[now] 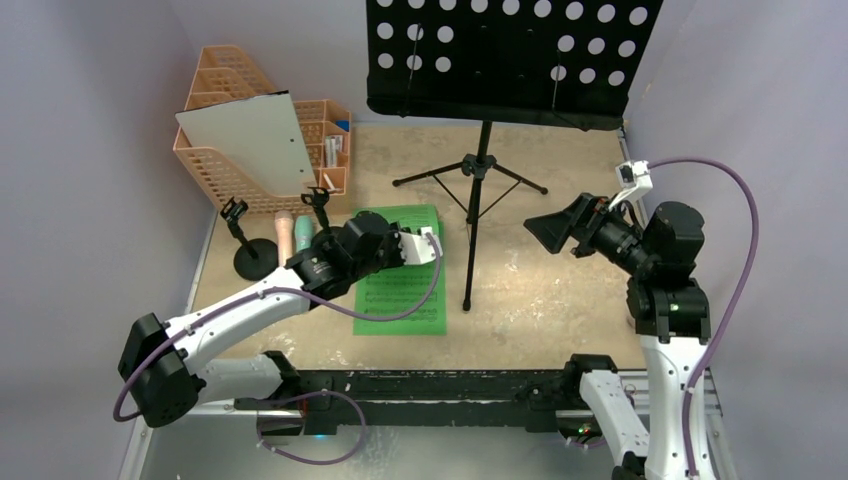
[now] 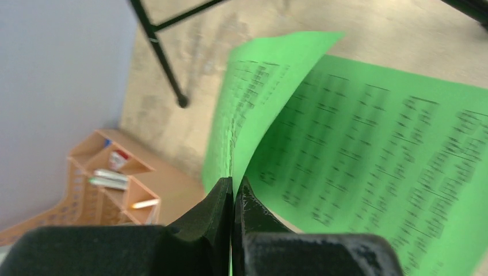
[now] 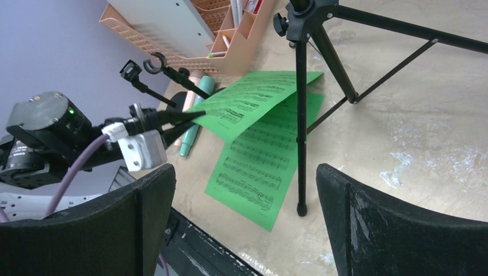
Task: Pack up the instrument practice props
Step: Place the sheet music at the center of the board.
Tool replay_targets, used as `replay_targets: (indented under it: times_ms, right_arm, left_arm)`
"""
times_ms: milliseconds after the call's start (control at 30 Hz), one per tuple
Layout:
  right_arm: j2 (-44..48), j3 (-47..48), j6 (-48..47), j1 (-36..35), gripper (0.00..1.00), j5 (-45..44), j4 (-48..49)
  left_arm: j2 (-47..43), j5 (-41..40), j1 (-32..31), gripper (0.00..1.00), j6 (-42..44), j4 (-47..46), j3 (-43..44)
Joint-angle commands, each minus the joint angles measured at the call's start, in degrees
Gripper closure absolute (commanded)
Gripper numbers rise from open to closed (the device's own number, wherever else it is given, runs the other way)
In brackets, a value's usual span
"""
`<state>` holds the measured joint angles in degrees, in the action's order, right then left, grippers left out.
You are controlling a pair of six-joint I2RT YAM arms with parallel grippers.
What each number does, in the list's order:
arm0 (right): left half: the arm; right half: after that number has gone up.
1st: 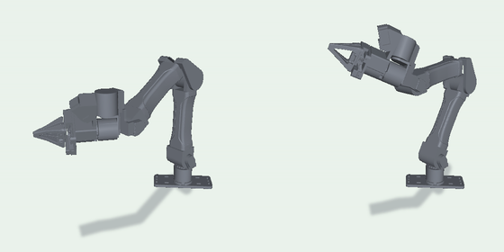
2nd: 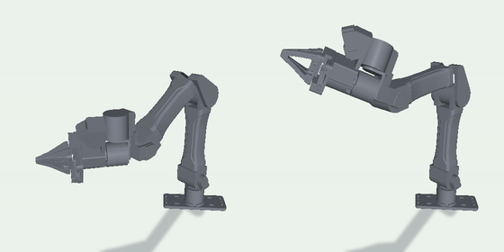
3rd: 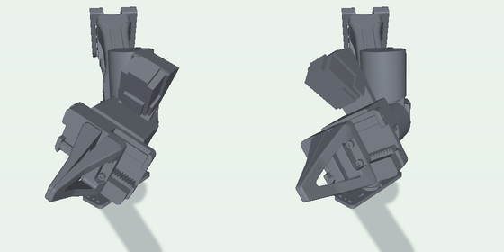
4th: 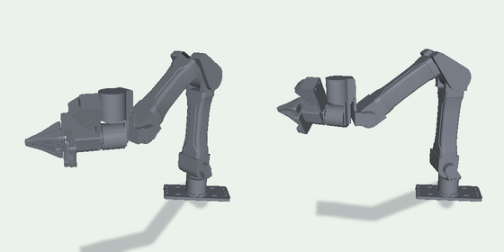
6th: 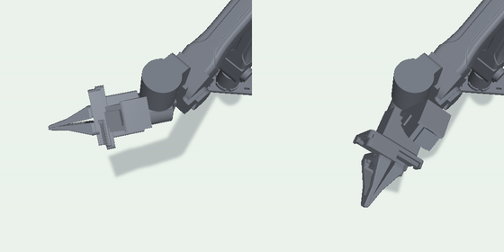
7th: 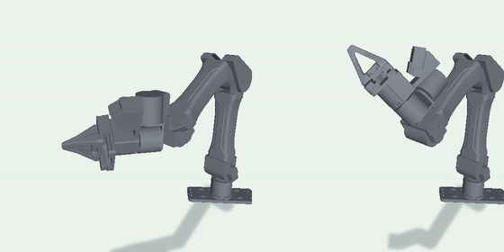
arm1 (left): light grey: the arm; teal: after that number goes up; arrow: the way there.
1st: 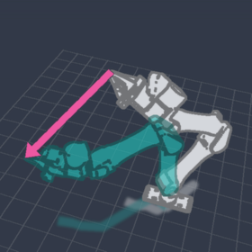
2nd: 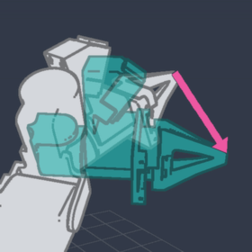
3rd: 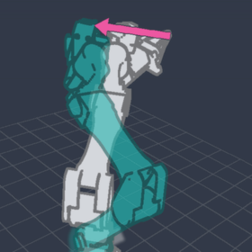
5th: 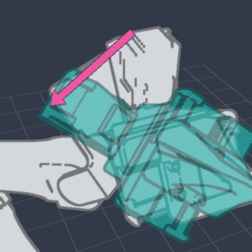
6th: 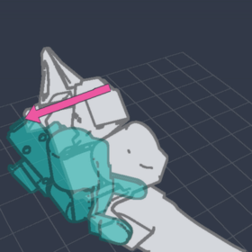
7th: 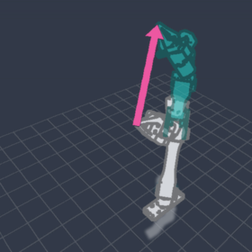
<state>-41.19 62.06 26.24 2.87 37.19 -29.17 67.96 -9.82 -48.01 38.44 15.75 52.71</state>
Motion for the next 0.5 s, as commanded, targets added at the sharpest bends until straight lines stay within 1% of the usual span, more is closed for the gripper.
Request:
replay_targets:
  times_ms: [0,167,467]
  right_arm:
    - [-0.3,-0.7,-1.3,-0.4,0.07,2.0,2.8]
    - [-0.7,-1.0,-2.1,-0.4,0.07,1.8,2.8]
    - [-0.7,-1.9,-2.8,-0.4,0.06,1.4,3.0]
  left_arm:
    - [-2.4,8.3,-0.1,1.00,-6.2,1.3,-3.9]
    - [-2.4,12.0,-1.2,1.00,-9.1,1.9,-6.6]
    - [0.6,11.6,-5.2,1.00,-11.5,3.0,-8.6]
